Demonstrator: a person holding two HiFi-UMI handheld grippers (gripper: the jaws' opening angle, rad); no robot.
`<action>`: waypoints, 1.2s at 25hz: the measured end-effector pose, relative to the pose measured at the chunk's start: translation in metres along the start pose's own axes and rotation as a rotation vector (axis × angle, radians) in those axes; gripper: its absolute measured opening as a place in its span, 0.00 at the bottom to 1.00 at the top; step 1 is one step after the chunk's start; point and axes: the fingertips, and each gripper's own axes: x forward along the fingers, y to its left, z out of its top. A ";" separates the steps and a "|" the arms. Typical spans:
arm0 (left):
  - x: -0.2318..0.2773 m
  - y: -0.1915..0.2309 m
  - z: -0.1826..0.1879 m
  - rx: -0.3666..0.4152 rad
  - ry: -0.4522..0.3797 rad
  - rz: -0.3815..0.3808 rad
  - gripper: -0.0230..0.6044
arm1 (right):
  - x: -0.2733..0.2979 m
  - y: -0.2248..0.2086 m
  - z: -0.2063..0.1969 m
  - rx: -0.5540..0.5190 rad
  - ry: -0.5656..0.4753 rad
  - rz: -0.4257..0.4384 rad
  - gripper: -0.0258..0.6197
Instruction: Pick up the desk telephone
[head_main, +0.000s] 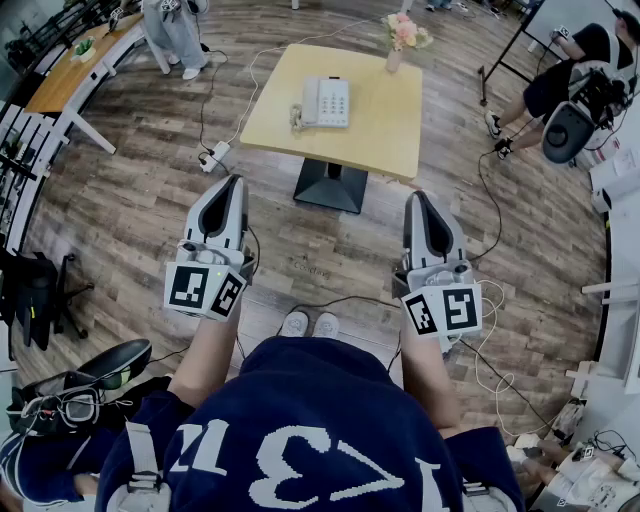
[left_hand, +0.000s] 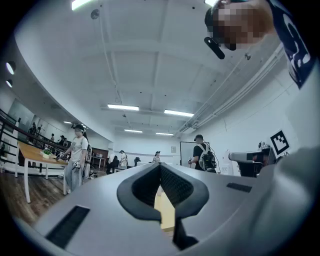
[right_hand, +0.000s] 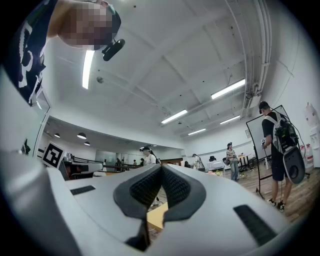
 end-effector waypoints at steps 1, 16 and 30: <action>0.001 -0.002 0.000 0.001 0.000 0.001 0.05 | -0.001 -0.002 0.000 0.000 0.001 0.002 0.08; 0.018 -0.001 -0.016 0.003 0.013 0.047 0.05 | 0.016 -0.035 -0.014 0.040 0.027 0.015 0.08; 0.148 0.079 -0.042 -0.003 0.005 0.015 0.05 | 0.152 -0.071 -0.042 -0.045 0.042 0.038 0.08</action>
